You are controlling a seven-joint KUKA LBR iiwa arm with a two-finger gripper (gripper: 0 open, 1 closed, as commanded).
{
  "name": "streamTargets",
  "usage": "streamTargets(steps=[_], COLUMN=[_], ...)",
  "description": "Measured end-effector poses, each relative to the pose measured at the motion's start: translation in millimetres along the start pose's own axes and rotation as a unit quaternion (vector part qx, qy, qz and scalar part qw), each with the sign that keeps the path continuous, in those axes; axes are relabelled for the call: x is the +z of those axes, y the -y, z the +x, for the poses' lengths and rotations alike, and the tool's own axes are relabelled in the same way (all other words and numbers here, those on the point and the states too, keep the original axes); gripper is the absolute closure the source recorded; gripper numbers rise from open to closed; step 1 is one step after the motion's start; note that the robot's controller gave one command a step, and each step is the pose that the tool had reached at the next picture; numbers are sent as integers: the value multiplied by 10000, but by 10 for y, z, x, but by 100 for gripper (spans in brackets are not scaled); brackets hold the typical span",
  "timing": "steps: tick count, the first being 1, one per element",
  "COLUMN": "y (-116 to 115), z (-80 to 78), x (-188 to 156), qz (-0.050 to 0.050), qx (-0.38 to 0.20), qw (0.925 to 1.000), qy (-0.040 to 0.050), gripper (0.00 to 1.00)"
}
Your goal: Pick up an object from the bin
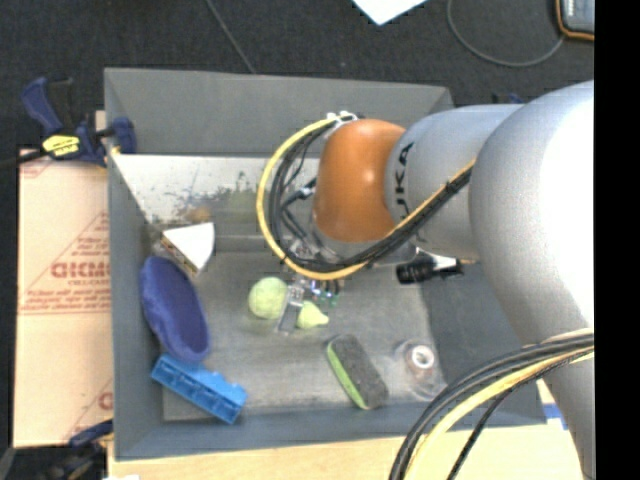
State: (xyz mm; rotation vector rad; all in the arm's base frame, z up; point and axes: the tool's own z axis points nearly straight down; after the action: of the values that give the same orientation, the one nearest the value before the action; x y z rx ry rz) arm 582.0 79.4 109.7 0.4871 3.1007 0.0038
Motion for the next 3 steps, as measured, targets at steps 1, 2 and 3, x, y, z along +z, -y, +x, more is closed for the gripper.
streamTargets(steps=[1,2,3], y=[147,173,173], z=[-88,-75,-75], x=[391,387,387], qz=[-32,-33,-33], qx=[242,372,372], qw=[9996,9993,9993], qy=[115,65,65], gripper=[0,100,100])
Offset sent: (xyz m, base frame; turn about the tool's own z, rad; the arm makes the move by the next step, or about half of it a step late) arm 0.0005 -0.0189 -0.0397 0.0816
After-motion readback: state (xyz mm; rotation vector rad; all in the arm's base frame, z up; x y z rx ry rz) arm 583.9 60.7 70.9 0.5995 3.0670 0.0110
